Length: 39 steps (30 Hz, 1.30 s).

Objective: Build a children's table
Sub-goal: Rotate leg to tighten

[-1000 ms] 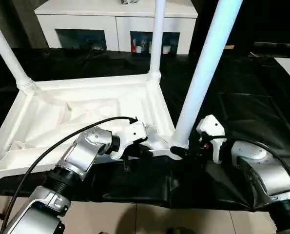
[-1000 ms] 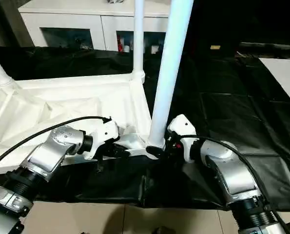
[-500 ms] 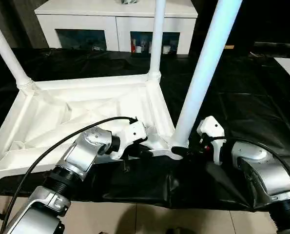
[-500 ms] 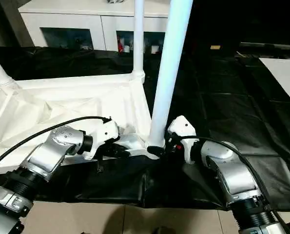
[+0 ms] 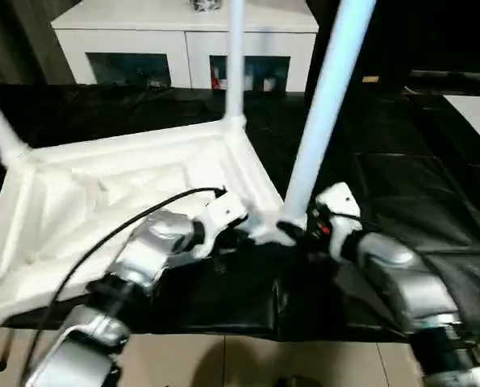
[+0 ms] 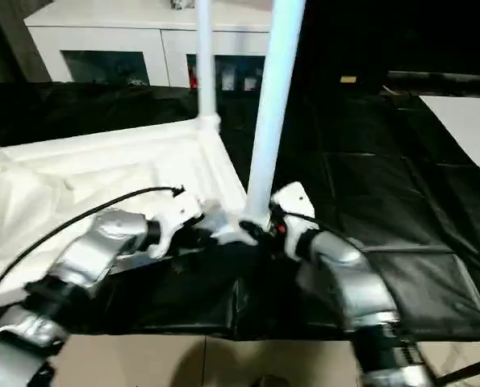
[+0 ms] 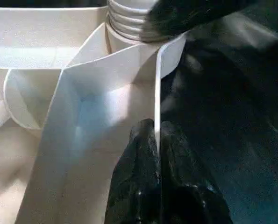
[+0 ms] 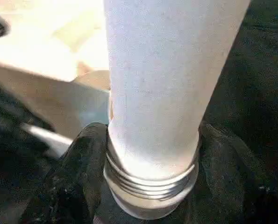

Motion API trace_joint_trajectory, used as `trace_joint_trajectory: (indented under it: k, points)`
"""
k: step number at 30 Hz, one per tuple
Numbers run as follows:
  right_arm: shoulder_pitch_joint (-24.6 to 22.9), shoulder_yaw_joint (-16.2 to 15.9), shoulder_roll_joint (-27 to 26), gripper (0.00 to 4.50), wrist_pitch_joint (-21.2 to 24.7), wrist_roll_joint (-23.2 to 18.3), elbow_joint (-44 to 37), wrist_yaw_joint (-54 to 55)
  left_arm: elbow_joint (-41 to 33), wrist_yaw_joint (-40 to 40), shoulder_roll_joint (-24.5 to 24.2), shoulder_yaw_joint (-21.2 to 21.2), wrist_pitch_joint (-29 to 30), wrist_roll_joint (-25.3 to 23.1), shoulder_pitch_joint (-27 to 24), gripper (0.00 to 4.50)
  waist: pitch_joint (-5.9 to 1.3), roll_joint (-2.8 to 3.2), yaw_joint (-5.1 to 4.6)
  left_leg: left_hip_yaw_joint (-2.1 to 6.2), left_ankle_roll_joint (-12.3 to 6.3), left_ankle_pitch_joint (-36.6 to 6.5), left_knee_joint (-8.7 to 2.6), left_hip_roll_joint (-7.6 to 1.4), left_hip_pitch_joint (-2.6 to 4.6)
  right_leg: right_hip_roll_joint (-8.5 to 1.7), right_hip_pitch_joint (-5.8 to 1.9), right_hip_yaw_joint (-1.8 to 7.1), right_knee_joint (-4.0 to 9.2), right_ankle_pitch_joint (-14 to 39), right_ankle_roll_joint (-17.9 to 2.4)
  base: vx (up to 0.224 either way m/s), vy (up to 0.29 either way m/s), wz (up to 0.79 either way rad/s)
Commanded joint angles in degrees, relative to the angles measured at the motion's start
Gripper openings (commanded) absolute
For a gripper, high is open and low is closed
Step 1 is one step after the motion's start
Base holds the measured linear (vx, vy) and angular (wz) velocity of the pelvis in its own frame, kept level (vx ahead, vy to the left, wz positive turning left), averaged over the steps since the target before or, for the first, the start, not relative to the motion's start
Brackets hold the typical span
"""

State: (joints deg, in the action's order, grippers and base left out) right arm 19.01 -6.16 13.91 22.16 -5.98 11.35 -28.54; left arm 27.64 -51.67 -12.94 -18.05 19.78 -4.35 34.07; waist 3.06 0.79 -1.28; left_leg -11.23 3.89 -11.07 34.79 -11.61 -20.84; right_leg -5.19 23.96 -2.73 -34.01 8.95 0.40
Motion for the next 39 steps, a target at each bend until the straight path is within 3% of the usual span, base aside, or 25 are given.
trace_joint_trajectory:
  k: [1, 4, 5, 8, 9, 12, 13, 15, 17, 19, 20, 24, 27, 30, 32, 36, 39]
  points:
    - [1.1, 1.3, -5.1, 2.72, 4.2, 3.9, 7.3, 13.1, 3.8, 9.4, 4.4, 3.4, 0.4, 0.5, 2.7, 0.0, -3.5, -0.76, 0.05, 0.78, -0.91, -17.2, -4.34, -0.37, 0.21, -1.71, -2.07, 1.26, 5.37, 27.6, -8.5, 0.0, 0.0, 0.0]
    - [3.0, 2.4, -8.2, 2.7, 4.6, 4.8, 10.8, 19.9, 6.3, 14.1, 6.6, 3.7, 0.3, -0.3, 4.5, 0.0, -3.56, -0.72, -0.19, 1.04, -0.01, -18.3, -4.45, -0.19, 0.46, -1.67, -1.98, 1.08, 5.7, 29.5, -7.3, 0.0, 0.0, 0.0]
    - [4.8, 4.3, -10.7, 2.7, 4.4, 4.3, 14.0, 25.1, 8.2, 17.2, 8.3, 3.6, -0.2, -1.2, 5.7, 0.0, -3.65, -0.89, -0.04, 0.99, -0.35, -18.5, -4.36, -0.19, 0.71, -1.72, -1.89, 1.2, 5.85, 28.7, -7.4, 0.0, 0.0, 0.0]
    - [7.9, 7.2, -13.6, 2.7, 3.5, 3.9, 19.1, 32.4, 10.8, 20.7, 10.5, 3.3, -1.5, -2.4, 7.5, 0.0, -3.65, -0.72, -0.36, 1.16, -0.54, -19.6, -4.57, 0.13, 0.54, -1.53, -1.89, 1.09, 5.75, 28.5, -7.2, 0.0, 0.0, 0.0]
    - [8.9, 7.8, -14.3, 2.7, 2.5, 3.8, 20.7, 33.6, 11.8, 21.6, 11.2, 3.3, -2.0, -2.6, 8.2, 0.0, -3.68, -0.56, -0.29, 1.31, -0.52, -20.2, -4.7, -0.01, 0.78, -1.57, -1.87, 1.01, 5.91, 28.1, -7.0, 0.0, 0.0, 0.0]
    - [10.4, 8.0, -15.0, 2.7, 0.4, 3.6, 22.1, 32.5, 12.9, 22.0, 11.7, 3.5, -2.7, -2.6, 9.0, 0.0, -3.83, -0.54, -0.15, 1.3, -1.18, -19.5, -4.96, -0.16, 0.47, -1.66, -2.22, 1.08, 5.7, 23.3, -8.1, 0.0, 0.0, 0.0]
    - [10.3, 7.6, -14.8, 2.7, -1.9, 2.5, 20.5, 27.7, 13.0, 21.4, 11.3, 3.5, -3.0, -2.6, 9.1, 0.0, -3.84, -0.66, -0.18, 1.19, -1.66, -19.8, -4.96, -0.09, 0.34, -1.65, -2.38, 1.13, 5.64, 22.4, -8.5, 0.0, 0.0, 0.0]
    - [9.5, 6.8, -14.0, 3.25, -3.1, 2.9, 17.9, 26.0, 13.0, 20.7, 10.6, 3.5, -3.2, -2.6, 8.9, 0.0, -3.98, -0.63, 0.14, 1.05, -2.4, -17.8, -4.86, -0.19, 0.22, -1.85, -2.58, 1.39, 5.38, 19.7, -9.7, 0.0, 0.0, 0.0]
    - [9.3, 6.7, -13.7, 3.39, -3.4, 2.9, 17.3, 25.8, 13.0, 20.6, 10.3, 3.4, -3.4, -2.6, 8.8, 0.0, -4.01, -0.75, 0.26, 0.9, -2.8, -16.8, -4.77, -0.18, 0.18, -1.82, -2.65, 1.49, 5.25, 18.5, -10.2, 0.0, 0.0, 0.0]
    - [8.8, 6.1, -12.1, 3.44, -3.5, 3.7, 15.3, 26.0, 13.3, 20.1, 9.6, 3.4, -4.1, -2.5, 8.6, 0.0, -4.06, -0.75, 0.48, 0.8, -3.22, -15.6, -4.64, -0.11, 0.16, -1.86, -2.8, 1.53, 5.18, 18.1, -10.7, 0.0, 0.0, 0.0]
    - [8.0, 5.8, -10.0, 3.66, -2.1, 3.3, 12.4, 24.1, 12.8, 18.9, 8.5, 3.1, -4.7, -2.5, 8.0, 0.0, -4.15, -0.82, 0.46, 0.95, -3.61, -14.4, -4.69, -0.08, -0.28, -1.86, -3.28, 1.44, 5.0, 17.5, -10.6, 0.0, 0.0, 0.0]
    - [5.8, 4.5, -4.5, 3.89, 1.4, 0.6, 6.3, 12.6, 10.7, 14.7, 6.0, 2.3, -6.0, -2.1, 6.3, 0.0, -4.19, -0.98, 0.63, 0.84, -4.77, -13.0, -4.51, -0.24, -0.46, -1.83, -3.41, 1.4, 4.84, 16.5, -10.9, 0.0, 0.0, 0.0]
    - [1.6, 0.4, 4.9, 3.89, 0.2, -1.4, -0.8, -3.3, 6.9, 5.3, 2.4, 0.4, -9.4, -0.4, 3.3, 0.0, -4.12, -1.04, 1.02, 0.81, -5.48, -13.1, -4.43, -0.47, -0.43, -1.97, -3.5, 1.45, 5.04, 18.1, -10.5, 0.0, 0.0, 0.0]
    - [-1.3, 0.0, 10.3, 3.89, -0.9, -5.2, -5.8, -12.8, 2.3, -4.7, -0.9, -1.6, -11.2, 2.1, 0.2, 0.0, -4.16, -0.92, 1.37, 0.72, -6.4, -12.2, -4.38, -0.85, -0.37, -2.18, -3.26, 1.67, 4.68, 16.8, -11.9, 0.0, 0.0, 0.0]
    - [-2.1, 0.0, 11.9, 3.89, -0.8, -6.7, -7.1, -15.4, 0.8, -7.7, -2.1, -2.4, -11.2, 2.9, -0.7, 0.0, -4.2, -0.81, 1.41, 0.71, -6.48, -11.5, -4.45, -0.95, -0.21, -2.01, -3.08, 1.59, 4.56, 15.7, -12.6, 0.0, 0.0, 0.0]
    - [-3.5, -1.4, 16.7, 3.89, -1.0, -7.1, -9.1, -22.3, -3.1, -13.5, -4.1, -2.5, -9.6, 5.9, -1.9, 0.0, -4.11, -0.52, 2.47, 0.45, -5.9, -11.6, -4.5, -1.43, 0.59, -1.92, -2.72, 1.79, 4.06, 12.8, -14.7, 0.0, 0.0, 0.0]
    - [-3.6, -2.7, 18.3, 3.89, -1.8, -6.2, -9.0, -25.1, -4.4, -15.9, -4.9, -2.3, -9.3, 6.6, -2.1, 0.0, -3.93, -0.57, 2.86, 0.35, -5.05, -13.2, -4.62, -1.31, 0.52, -1.97, -2.68, 1.88, 4.21, 15.0, -14.0, 0.0, 0.0, 0.0]
